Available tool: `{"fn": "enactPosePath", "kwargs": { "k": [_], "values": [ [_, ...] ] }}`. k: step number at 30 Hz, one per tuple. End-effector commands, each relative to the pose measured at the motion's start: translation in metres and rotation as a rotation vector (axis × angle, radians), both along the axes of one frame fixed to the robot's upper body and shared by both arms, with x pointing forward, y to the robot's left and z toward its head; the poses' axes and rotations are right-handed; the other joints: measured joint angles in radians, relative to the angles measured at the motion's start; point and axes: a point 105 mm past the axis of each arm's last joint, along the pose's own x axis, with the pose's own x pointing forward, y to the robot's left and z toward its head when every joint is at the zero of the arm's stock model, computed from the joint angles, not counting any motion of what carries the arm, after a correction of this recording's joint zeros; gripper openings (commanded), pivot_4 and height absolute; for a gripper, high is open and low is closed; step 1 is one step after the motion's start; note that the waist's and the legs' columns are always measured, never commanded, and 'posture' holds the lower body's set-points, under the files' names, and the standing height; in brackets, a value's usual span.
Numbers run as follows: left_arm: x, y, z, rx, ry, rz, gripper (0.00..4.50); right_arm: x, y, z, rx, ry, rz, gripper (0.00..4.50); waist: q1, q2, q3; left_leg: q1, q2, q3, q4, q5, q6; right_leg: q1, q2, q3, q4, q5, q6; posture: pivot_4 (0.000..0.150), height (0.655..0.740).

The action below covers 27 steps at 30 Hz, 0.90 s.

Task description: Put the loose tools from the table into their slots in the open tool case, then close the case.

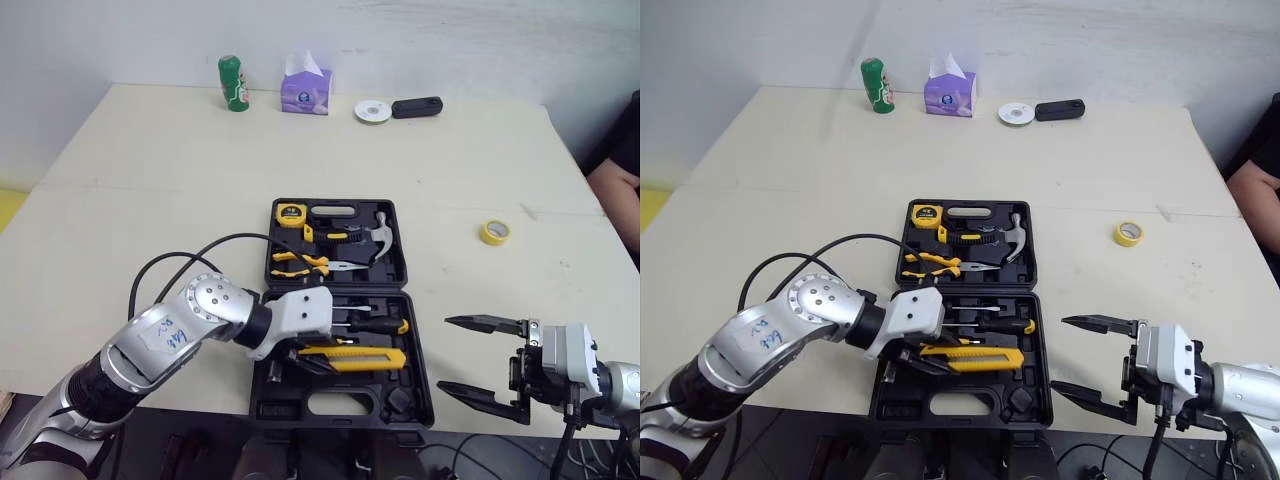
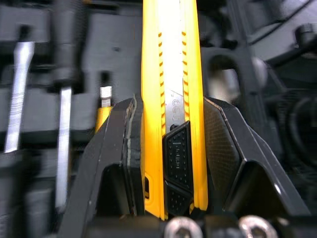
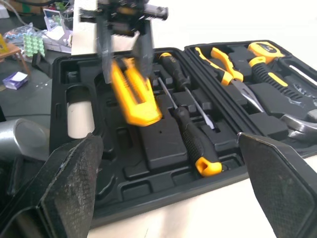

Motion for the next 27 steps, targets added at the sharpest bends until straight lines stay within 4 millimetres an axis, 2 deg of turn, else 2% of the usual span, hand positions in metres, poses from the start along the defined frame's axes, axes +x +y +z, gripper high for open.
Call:
{"fn": "enactPosePath", "kwargs": {
  "k": [1, 5, 9, 17, 27],
  "values": [
    [-0.011, 0.000, -0.002, 0.032, -0.015, -0.044, 1.28, -0.004, 0.003, 0.011, 0.019, -0.041, -0.001, 4.50, 0.000, 0.000, 0.000, 0.000, 0.000, 0.000, 0.000, 0.000, 0.000, 0.000, 0.000, 0.000, 0.000, 0.000, 0.000, 0.150, 0.7400],
    [-0.014, 0.002, -0.010, 0.053, -0.021, -0.032, 1.28, -0.005, 0.003, 0.012, 0.025, -0.038, -0.007, 4.50, -0.001, 0.000, 0.000, 0.000, 0.000, 0.000, 0.000, 0.000, 0.000, 0.000, 0.000, 0.000, 0.000, 0.000, 0.000, 0.150, 0.7400],
    [-0.006, 0.008, -0.020, 0.096, -0.049, 0.008, 1.28, -0.005, 0.003, 0.013, 0.031, -0.036, -0.014, 4.50, 0.000, 0.000, 0.000, 0.000, 0.000, 0.000, 0.001, 0.000, 0.000, 0.001, 0.000, 0.000, 0.000, 0.000, 0.000, 0.150, 0.7400],
    [0.001, 0.009, -0.022, 0.097, -0.070, 0.030, 1.28, -0.005, 0.004, 0.013, 0.039, -0.028, -0.007, 4.50, 0.000, 0.000, 0.000, 0.001, 0.000, 0.000, 0.001, 0.000, 0.000, 0.001, 0.000, 0.000, 0.000, 0.000, 0.000, 0.150, 0.7400],
    [-0.003, 0.009, -0.024, 0.095, -0.057, 0.038, 1.28, -0.005, 0.004, 0.012, 0.041, -0.028, -0.002, 4.50, 0.000, 0.000, 0.000, 0.001, 0.000, 0.000, 0.001, 0.000, 0.000, 0.002, 0.000, 0.000, 0.000, 0.000, 0.000, 0.150, 0.7400]
  ]
}}
